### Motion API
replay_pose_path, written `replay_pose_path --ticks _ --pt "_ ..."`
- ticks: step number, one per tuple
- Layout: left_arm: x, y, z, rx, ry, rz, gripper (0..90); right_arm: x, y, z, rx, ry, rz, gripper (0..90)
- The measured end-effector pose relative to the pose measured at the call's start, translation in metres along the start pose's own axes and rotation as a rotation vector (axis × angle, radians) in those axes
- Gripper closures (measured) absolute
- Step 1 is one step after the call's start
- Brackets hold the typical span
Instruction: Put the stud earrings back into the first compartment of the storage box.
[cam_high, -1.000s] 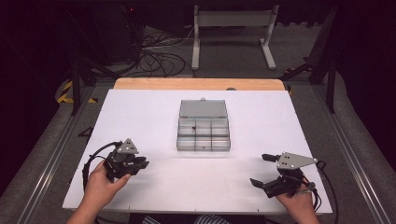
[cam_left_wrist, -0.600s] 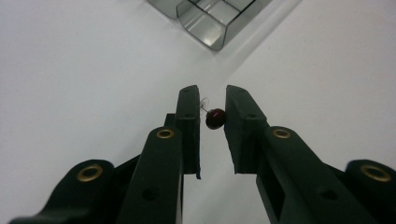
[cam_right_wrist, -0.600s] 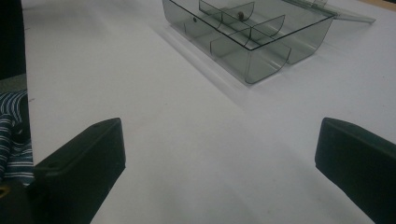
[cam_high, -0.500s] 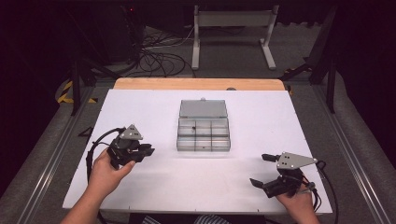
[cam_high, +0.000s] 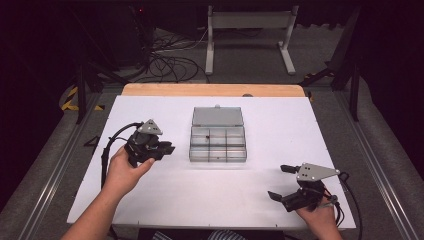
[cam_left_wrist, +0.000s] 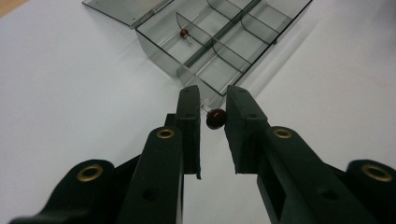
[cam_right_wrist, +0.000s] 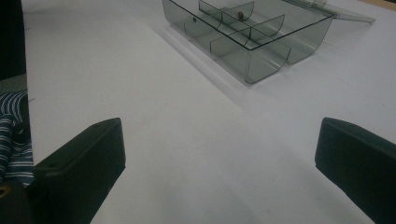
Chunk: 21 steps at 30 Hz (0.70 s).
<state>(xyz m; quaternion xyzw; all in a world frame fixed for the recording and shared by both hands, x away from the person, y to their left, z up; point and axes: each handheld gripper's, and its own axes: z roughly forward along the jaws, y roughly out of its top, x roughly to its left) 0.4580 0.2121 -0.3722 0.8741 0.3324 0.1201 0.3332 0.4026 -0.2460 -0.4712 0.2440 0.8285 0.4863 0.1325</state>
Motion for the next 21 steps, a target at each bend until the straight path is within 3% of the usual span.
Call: replay_pose_path --ticks 16,21 --pt "0.007 0.034 0.033 -0.016 -0.006 -0.014 75.8 0.0 0.0 -0.001 0.001 0.002 -0.004 2.6" --pt "0.01 0.04 0.046 -0.016 -0.008 -0.039 75.8 -0.001 0.0 -0.001 0.001 0.004 -0.005 2.6"
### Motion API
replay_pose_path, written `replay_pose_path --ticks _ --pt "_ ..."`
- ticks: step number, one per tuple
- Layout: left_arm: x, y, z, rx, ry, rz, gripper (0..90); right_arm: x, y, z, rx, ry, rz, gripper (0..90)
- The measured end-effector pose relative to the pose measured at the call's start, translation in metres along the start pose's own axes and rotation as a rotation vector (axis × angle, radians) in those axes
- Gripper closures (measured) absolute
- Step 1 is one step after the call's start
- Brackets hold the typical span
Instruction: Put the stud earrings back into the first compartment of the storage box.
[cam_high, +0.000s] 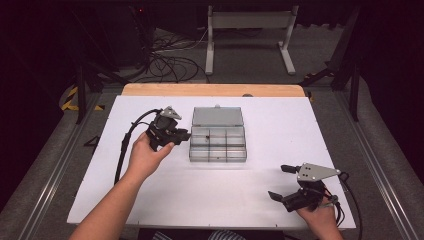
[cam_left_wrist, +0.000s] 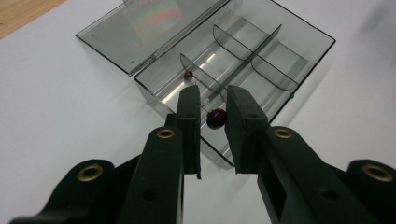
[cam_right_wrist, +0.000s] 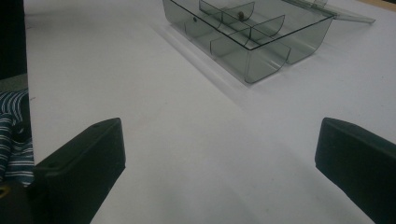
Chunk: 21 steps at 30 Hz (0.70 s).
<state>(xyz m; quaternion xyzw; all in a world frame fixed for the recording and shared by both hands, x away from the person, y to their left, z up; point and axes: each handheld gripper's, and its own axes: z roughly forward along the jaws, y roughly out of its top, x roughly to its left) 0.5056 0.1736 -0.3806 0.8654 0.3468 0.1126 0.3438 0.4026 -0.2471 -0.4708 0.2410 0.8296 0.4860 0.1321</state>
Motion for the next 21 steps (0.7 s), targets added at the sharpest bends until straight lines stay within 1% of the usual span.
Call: replay_pose_path --ticks 5,10,13,16,20,21 --pt "0.005 0.003 0.012 0.005 0.003 -0.012 75.8 0.0 0.0 0.0 0.001 0.002 -0.001 2.6" --pt "0.008 0.006 0.023 0.006 0.015 -0.017 75.8 0.0 0.0 -0.001 -0.001 0.002 -0.002 2.7" --pt "0.011 0.006 0.031 0.01 0.019 -0.027 75.8 0.0 0.0 -0.001 -0.001 0.003 -0.002 2.6" --pt "0.015 0.006 0.038 0.01 0.018 -0.04 75.7 0.0 0.0 -0.001 -0.001 0.003 -0.003 2.6" --pt "0.018 0.005 0.046 -0.003 0.002 -0.065 75.7 0.0 0.0 -0.001 -0.003 0.004 -0.003 2.6" --pt "0.019 0.006 0.047 0.0 0.003 -0.065 75.7 0.0 0.0 -0.001 -0.002 0.004 -0.003 2.6"
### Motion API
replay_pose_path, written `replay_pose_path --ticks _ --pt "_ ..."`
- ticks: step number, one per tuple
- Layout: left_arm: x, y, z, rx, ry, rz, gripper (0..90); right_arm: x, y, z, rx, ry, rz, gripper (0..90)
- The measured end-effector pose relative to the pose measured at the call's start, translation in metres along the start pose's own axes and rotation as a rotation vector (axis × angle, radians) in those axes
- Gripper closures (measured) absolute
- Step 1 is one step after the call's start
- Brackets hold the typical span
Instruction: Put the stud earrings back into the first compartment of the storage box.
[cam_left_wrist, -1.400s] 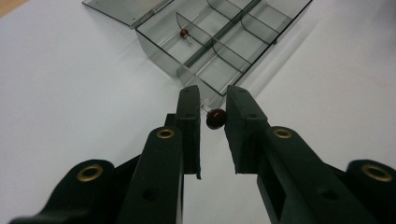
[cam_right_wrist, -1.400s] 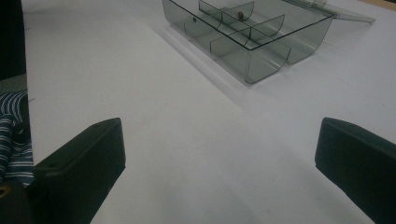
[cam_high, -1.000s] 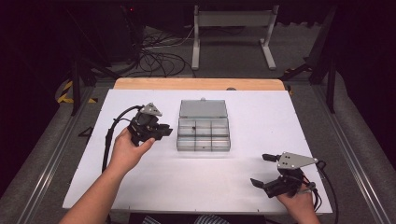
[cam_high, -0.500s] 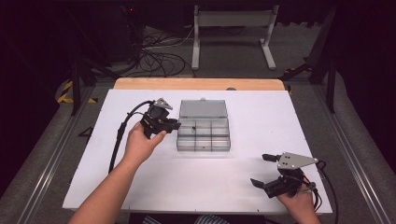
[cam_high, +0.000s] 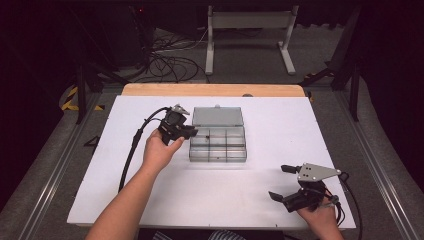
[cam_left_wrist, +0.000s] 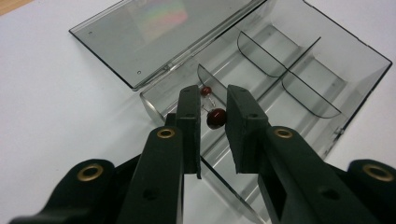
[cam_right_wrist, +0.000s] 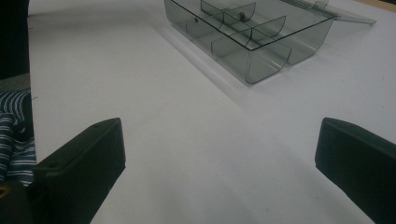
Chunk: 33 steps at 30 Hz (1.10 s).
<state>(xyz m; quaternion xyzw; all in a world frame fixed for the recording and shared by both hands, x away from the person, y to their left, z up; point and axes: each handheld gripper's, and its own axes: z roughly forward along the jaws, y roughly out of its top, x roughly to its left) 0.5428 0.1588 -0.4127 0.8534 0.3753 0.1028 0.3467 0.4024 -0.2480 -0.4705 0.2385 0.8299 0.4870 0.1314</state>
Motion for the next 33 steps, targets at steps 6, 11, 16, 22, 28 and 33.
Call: replay_pose_path --ticks 6,11,16,22,28,33 --pt "0.001 0.0 0.012 0.017 -0.001 -0.012 75.6 0.0 0.0 0.0 -0.001 0.001 0.0 2.6" --pt "0.003 -0.001 0.019 0.034 0.004 -0.019 75.7 0.0 0.0 0.0 -0.001 0.003 -0.001 2.6" --pt "0.001 0.0 0.022 0.039 0.005 -0.026 75.4 0.0 0.0 0.001 -0.001 0.004 0.001 2.6" --pt "-0.002 0.001 0.019 0.018 0.009 -0.02 64.3 0.001 0.0 0.0 -0.007 0.004 0.004 2.6" --pt "-0.002 0.001 0.008 -0.015 0.008 -0.015 57.3 0.001 0.0 0.001 -0.003 0.005 0.004 2.6" --pt "-0.007 0.001 -0.004 -0.033 0.004 0.006 53.9 0.001 0.0 0.002 -0.004 0.003 0.007 2.6"
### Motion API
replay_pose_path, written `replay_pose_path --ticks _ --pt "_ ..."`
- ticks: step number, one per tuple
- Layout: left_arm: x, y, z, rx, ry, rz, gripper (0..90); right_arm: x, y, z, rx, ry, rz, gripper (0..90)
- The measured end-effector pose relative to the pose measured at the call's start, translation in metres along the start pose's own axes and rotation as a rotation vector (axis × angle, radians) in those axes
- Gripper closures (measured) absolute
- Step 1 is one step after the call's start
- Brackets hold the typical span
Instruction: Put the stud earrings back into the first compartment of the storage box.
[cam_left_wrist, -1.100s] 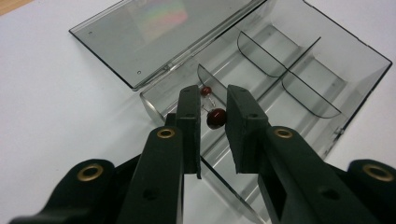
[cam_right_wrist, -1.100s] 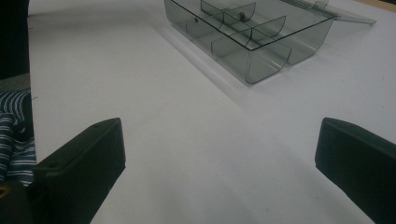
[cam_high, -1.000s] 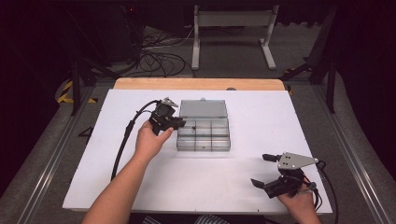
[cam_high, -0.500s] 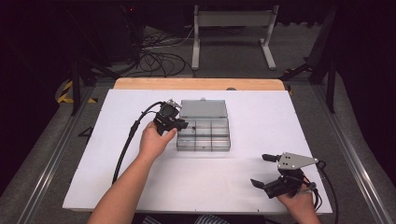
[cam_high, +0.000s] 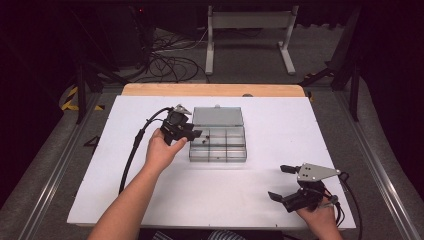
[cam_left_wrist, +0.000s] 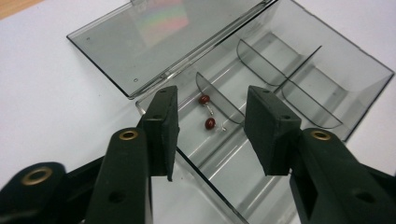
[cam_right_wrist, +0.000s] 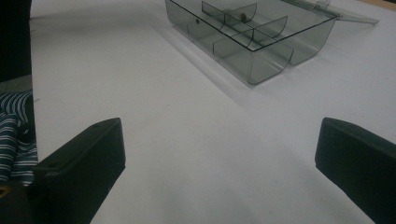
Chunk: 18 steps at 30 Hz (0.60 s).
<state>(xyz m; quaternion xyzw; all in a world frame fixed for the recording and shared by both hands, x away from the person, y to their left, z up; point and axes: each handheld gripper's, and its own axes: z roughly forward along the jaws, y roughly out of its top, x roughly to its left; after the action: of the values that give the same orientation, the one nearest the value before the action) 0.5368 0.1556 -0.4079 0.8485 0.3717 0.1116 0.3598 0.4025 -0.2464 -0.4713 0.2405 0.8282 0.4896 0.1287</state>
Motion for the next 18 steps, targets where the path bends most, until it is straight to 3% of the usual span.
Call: replay_pose_path --ticks 18 --pt "-0.029 -0.011 -0.06 -0.093 -0.006 0.082 46.7 0.0 0.0 0.0 0.001 -0.002 0.0 2.6"
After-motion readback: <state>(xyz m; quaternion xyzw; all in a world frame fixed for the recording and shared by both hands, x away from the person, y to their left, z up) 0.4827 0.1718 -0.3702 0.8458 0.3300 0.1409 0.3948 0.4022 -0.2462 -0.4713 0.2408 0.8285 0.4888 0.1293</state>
